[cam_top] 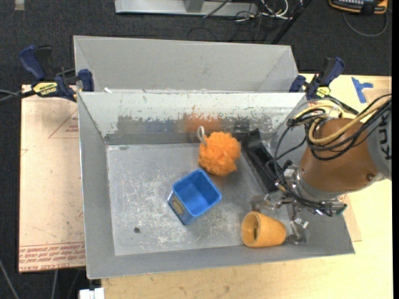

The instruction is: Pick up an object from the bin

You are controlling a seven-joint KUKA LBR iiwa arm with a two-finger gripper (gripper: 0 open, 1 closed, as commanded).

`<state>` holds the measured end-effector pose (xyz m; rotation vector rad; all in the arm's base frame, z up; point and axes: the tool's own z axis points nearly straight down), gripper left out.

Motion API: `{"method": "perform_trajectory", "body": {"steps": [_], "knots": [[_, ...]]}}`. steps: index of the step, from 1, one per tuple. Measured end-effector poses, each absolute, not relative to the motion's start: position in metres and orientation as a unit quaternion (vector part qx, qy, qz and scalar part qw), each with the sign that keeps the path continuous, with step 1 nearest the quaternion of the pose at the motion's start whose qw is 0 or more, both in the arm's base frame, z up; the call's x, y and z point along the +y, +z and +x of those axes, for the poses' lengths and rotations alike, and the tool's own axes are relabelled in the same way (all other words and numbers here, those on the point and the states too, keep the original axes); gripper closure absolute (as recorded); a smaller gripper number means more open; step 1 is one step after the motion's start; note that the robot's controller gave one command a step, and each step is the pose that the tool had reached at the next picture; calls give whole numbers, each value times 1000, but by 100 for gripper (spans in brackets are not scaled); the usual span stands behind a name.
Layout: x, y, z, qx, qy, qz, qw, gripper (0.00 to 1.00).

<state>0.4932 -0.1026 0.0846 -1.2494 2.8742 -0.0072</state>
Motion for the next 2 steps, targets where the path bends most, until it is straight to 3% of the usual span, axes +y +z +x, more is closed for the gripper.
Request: {"method": "perform_trajectory", "body": {"steps": [1, 2], "knots": [[-65, 73, 498, 897, 0, -443, 4, 0], [-70, 79, 482, 849, -5, -529, 8, 100]]}}
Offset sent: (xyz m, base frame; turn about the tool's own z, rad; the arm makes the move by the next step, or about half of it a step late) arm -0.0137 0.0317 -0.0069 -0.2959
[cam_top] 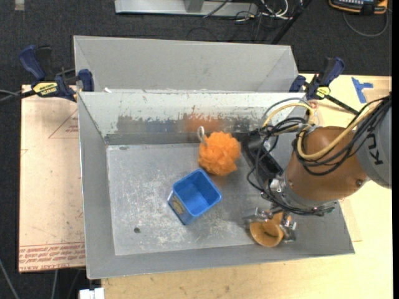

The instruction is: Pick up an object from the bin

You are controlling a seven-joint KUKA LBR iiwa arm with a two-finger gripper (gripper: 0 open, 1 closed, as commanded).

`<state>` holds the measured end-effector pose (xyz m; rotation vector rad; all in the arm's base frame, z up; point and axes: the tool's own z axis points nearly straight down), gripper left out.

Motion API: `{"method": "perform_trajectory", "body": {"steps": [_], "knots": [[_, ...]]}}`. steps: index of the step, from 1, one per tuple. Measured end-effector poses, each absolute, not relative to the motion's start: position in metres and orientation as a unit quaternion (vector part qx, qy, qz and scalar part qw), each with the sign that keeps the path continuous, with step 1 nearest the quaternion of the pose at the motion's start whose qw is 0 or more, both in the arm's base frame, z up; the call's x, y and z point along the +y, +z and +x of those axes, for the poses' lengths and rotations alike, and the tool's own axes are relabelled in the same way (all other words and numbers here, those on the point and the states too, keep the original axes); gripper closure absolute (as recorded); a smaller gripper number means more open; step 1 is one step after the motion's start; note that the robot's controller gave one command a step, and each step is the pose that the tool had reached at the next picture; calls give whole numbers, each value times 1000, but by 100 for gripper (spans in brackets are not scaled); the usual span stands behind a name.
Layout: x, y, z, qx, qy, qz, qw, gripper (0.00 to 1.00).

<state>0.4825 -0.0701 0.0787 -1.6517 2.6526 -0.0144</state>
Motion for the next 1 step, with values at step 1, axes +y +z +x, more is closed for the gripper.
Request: {"method": "perform_trajectory", "body": {"steps": [1], "knots": [[-70, 79, 483, 848, -5, -529, 8, 100]]}}
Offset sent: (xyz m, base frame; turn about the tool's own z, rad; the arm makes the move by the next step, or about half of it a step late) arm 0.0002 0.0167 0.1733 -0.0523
